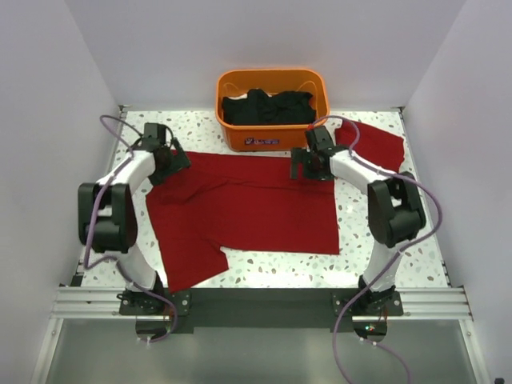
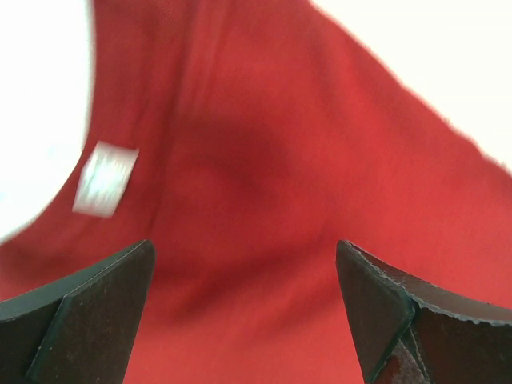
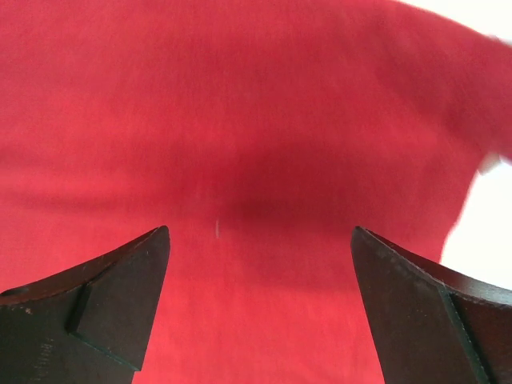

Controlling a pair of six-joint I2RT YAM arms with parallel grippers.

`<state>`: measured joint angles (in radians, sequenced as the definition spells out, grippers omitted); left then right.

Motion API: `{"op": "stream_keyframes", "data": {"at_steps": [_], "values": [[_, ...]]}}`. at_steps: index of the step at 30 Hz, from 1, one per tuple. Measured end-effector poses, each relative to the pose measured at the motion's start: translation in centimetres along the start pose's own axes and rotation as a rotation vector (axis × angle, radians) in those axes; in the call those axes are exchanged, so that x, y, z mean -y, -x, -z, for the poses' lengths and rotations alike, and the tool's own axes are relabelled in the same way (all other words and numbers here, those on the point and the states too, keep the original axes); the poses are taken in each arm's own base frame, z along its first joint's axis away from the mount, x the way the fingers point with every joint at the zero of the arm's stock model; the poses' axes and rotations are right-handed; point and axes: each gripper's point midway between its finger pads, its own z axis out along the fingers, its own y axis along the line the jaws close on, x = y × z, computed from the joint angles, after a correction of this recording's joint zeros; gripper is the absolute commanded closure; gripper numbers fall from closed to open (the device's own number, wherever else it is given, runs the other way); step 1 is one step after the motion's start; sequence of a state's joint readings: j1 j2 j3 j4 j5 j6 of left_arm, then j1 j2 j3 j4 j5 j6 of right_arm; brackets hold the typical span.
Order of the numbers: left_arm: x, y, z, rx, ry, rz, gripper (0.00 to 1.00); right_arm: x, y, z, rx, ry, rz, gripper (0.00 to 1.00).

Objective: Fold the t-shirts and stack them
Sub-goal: Fold the tshirt

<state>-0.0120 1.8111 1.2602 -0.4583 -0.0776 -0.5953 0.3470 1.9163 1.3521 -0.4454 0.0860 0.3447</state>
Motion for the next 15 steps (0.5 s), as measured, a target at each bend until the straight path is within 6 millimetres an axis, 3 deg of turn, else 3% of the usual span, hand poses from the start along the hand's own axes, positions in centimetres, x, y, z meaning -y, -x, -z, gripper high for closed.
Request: {"op": "stream_keyframes", "data": {"at_steps": [4, 7, 11, 15], "values": [[-2.2, -2.4, 5.7, 0.032, 0.009, 0.029, 0.00, 0.2, -0.6, 5.0, 0.078, 0.037, -0.006, 0.01], [-3.5, -5.6, 9.3, 0.049, 0.026, 0.030, 0.00, 0.0, -1.0, 7.8, 0.141, 0.073, -0.011, 0.01], [-3.3, -12.9, 12.1, -0.026, 0.015, -0.053, 0.00, 0.3, -2.9, 9.1, 0.152, 0.097, -0.016, 0.01], [-5.5, -20.4, 14.3, -0.137, 0.008, -0.105, 0.00, 1.3, -5.7, 9.5, 0.129, 0.095, -0.028, 0.01]]}}
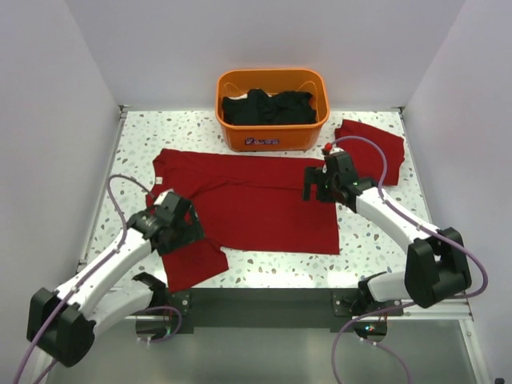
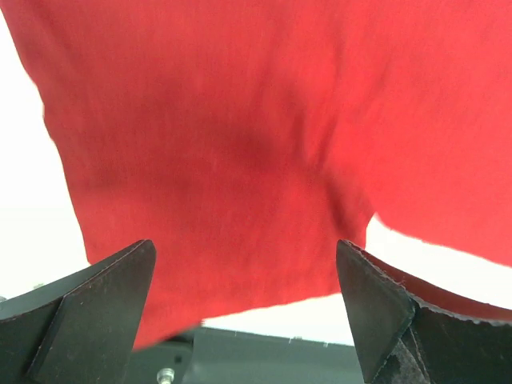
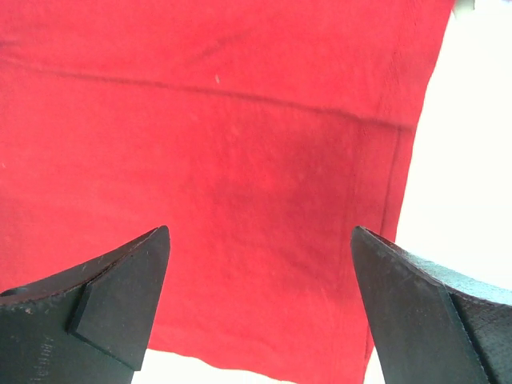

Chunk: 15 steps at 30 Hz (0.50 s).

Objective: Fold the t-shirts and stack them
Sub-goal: Fold the tshirt

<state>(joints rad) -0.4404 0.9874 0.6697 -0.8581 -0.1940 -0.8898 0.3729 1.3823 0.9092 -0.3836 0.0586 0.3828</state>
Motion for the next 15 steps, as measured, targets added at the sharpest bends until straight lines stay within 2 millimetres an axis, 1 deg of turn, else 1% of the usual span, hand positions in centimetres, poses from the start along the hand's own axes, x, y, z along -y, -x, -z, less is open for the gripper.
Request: {"op": "stream_keyframes", "data": {"at_steps": [2, 4, 5, 8, 10, 12, 15], "values": [[-0.6, -2.4, 0.4, -0.034, -0.015, -0.003, 0.03, 0.3, -0.7, 0.4, 0.000, 0.001, -0.008, 0.01], [-0.5, -4.8, 0.4, -0.080, -0.043, -0.028, 0.04, 0.3, -0.9, 0.9, 0.008, 0.005, -0.017, 0.01], [-0.4, -5.8, 0.4, -0.103, -0.051, -0.043, 0.04, 0.3, -0.9, 1.0, 0.012, 0.007, -0.019, 0.01], [0.3, -9.2, 0.6, -0.180, -0.045, -0.151, 0.05, 0.3, -0.8, 1.2, 0.021, 0.010, -0.026, 0.01], [0.1, -11.2, 0.8, -0.223, -0.005, -0.217, 0.05, 0.3, -1.0, 1.2, 0.018, 0.009, -0.028, 0.01], [-0.5, -12.4, 1.0, -0.254, 0.047, -0.256, 0.07, 0.5, -1.3, 1.1, 0.012, 0.006, -0.029, 0.01], [-1.3, -12.9, 0.8, -0.266, 0.108, -0.259, 0.11, 0.7, -1.9, 0.9, -0.001, -0.001, -0.029, 0.01]]}}
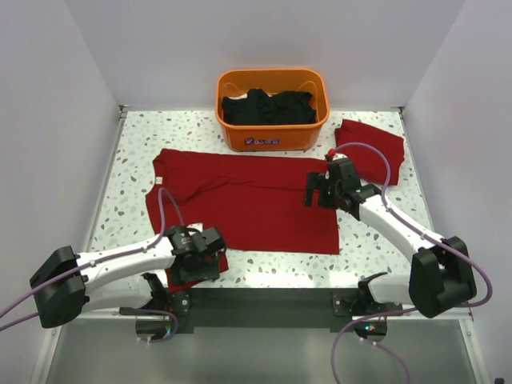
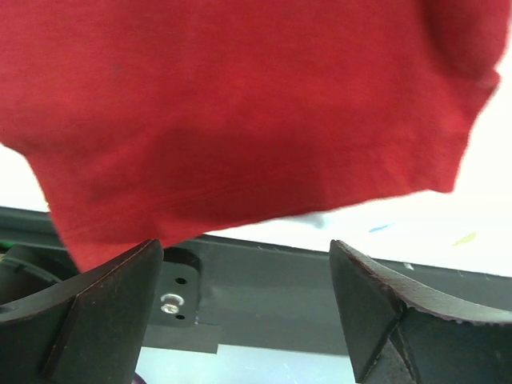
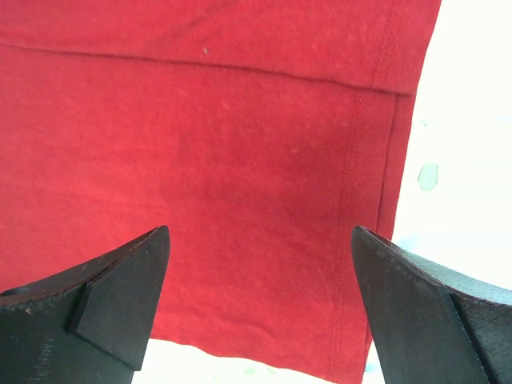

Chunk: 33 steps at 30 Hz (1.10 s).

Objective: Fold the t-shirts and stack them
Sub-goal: Fold the tshirt

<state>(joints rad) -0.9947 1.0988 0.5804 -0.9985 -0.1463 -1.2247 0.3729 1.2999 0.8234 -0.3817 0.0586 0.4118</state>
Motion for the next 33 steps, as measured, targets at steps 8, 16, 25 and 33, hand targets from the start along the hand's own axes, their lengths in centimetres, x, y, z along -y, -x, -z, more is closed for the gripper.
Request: {"op": "stream_keyframes", "data": {"at_steps": [8, 16, 25, 33], "values": [[-0.5, 0.8, -0.6, 0.028, 0.096, 0.023, 0.30, 0.9, -1.9, 0.0, -0.039, -0.020, 0.002, 0.01], [-0.4, 1.4, -1.3, 0.020, 0.191, -0.012, 0.48, 1.4, -1.5, 2.0, 0.003, -0.036, -0.015, 0.01], [-0.3, 2.4, -1.6, 0.039, 0.241, -0.031, 0.76, 2.3, -2.4, 4.2, -0.004, -0.069, -0.047, 0.01], [-0.5, 3.1, -1.8, 0.049, 0.242, -0.066, 1.00, 3.6, -5.3, 5.8, -0.061, -0.102, -0.067, 0.01]]}}
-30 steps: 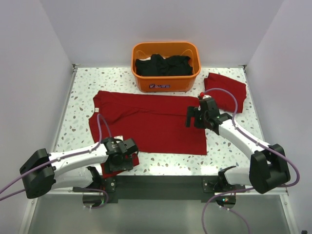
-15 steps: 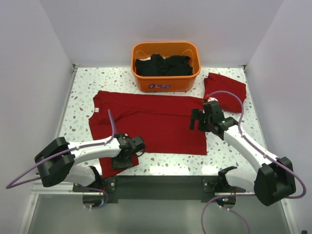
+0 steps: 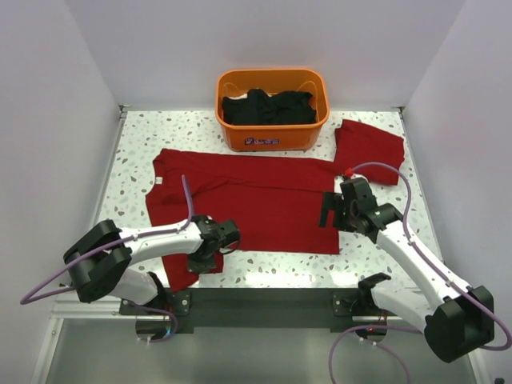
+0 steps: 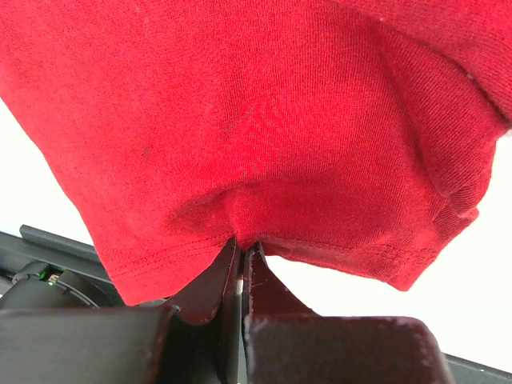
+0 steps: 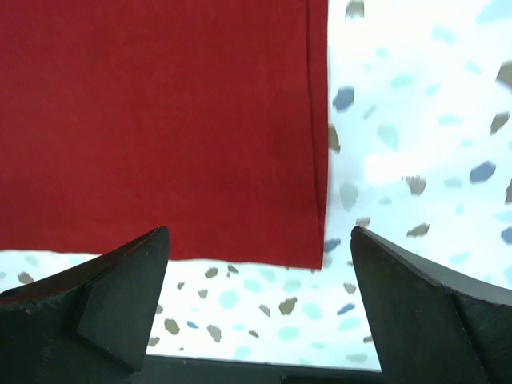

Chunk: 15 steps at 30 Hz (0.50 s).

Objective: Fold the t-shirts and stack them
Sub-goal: Fold the tshirt

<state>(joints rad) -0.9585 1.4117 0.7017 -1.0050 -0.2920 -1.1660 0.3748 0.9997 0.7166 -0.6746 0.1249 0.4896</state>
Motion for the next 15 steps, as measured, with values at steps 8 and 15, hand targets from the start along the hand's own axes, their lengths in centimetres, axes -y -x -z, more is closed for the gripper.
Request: {"op": "stream_keyframes", "data": {"at_steps": [8, 15], "values": [[-0.1, 0.3, 0.5, 0.008, -0.016, 0.011, 1.00, -0.1, -7.0, -0.4, -0.198, 0.013, -0.019, 0.05], [-0.3, 1.3, 1.3, 0.014, -0.008, 0.007, 1.00, 0.5, -9.5, -1.6, -0.274, -0.037, -0.083, 0.21]]}}
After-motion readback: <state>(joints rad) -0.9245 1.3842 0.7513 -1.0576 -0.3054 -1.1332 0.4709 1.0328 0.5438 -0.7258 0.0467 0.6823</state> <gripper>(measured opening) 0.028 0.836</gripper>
